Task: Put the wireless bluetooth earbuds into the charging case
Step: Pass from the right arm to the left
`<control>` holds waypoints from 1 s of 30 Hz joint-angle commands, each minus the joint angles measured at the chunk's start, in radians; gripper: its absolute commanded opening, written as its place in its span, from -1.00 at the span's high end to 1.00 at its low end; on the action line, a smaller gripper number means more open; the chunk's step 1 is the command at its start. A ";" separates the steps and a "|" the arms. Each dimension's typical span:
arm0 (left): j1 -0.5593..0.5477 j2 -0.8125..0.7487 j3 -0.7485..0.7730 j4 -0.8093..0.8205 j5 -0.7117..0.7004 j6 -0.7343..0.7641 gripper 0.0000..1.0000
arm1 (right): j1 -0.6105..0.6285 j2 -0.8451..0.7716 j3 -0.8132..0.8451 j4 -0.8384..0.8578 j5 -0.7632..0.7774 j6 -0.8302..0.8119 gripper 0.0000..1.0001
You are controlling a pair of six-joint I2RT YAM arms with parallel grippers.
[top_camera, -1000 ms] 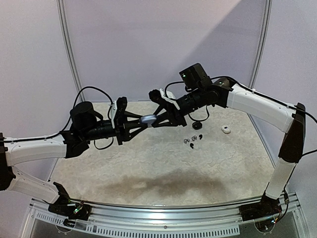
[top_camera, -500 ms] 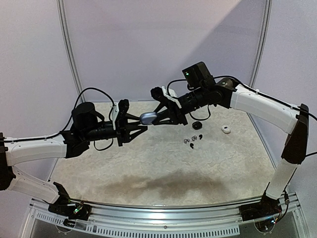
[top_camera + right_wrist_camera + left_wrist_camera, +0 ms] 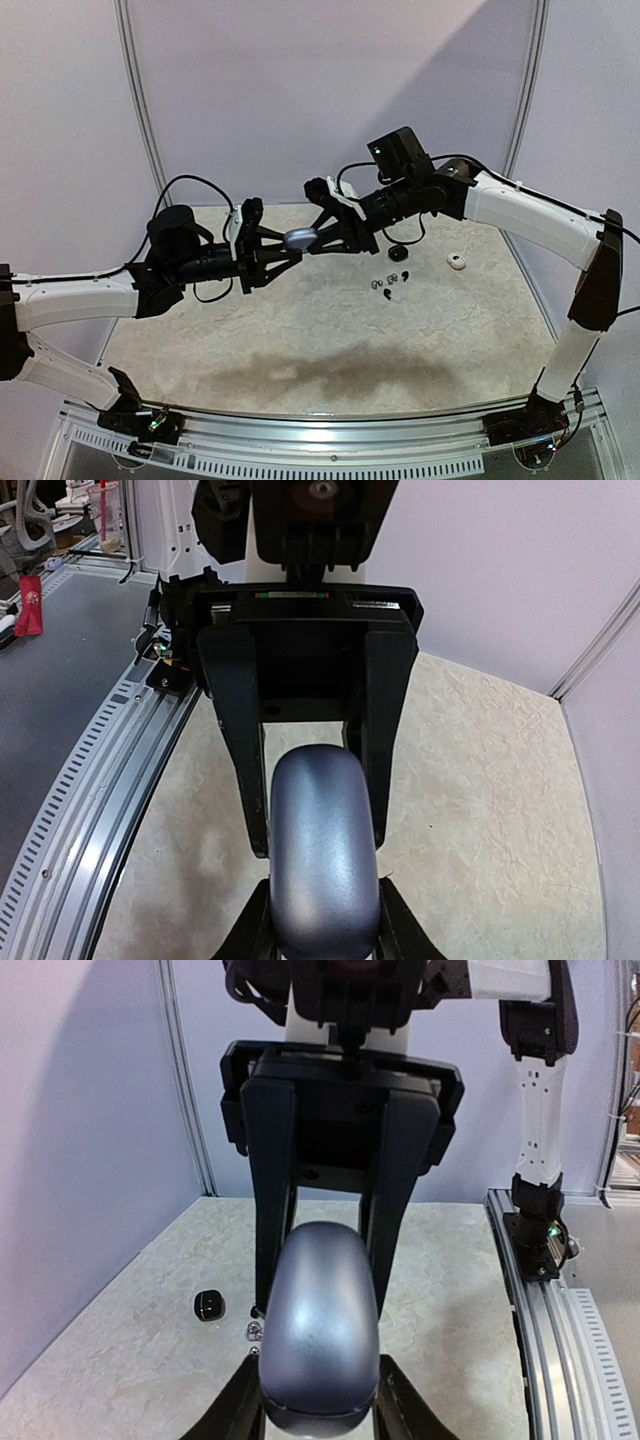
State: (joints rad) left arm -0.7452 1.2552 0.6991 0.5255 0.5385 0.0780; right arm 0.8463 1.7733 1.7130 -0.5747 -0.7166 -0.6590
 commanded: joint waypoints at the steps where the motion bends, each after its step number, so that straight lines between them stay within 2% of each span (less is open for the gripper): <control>1: -0.026 0.020 0.031 0.026 0.003 -0.008 0.38 | 0.008 -0.024 -0.010 0.005 0.003 0.004 1.00; 5: -0.029 0.021 0.033 0.018 0.002 -0.009 0.80 | 0.008 -0.032 -0.019 0.014 0.006 0.007 1.00; 6: -0.029 0.022 0.032 0.014 0.002 -0.009 0.99 | 0.007 -0.036 -0.022 0.017 0.008 0.008 1.00; 8: -0.030 0.022 0.031 0.007 0.003 -0.008 1.00 | 0.008 -0.041 -0.027 0.024 0.012 0.011 0.94; 10: -0.032 0.020 0.031 0.004 0.001 -0.001 1.00 | 0.007 -0.048 -0.036 0.053 0.030 0.037 0.35; 11: -0.034 0.019 0.031 0.003 -0.001 0.008 1.00 | 0.008 -0.051 -0.038 0.063 0.042 0.055 0.12; 12: -0.036 0.019 0.031 -0.001 -0.003 0.019 1.00 | 0.008 -0.054 -0.040 0.070 0.051 0.062 -0.07; 14: -0.043 0.015 0.031 -0.005 -0.002 0.058 1.00 | 0.007 -0.057 -0.047 0.110 0.078 0.092 -0.22; 21: -0.062 0.010 0.032 -0.041 0.009 0.215 1.00 | 0.007 -0.047 -0.045 0.161 0.170 0.156 -0.23; 30: -0.065 0.004 0.036 -0.159 -0.043 0.309 1.00 | 0.004 -0.076 -0.034 0.193 0.141 0.185 -0.20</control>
State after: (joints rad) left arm -0.7734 1.2625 0.7322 0.4786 0.4694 0.3225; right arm 0.8528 1.7451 1.6737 -0.4915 -0.6025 -0.5159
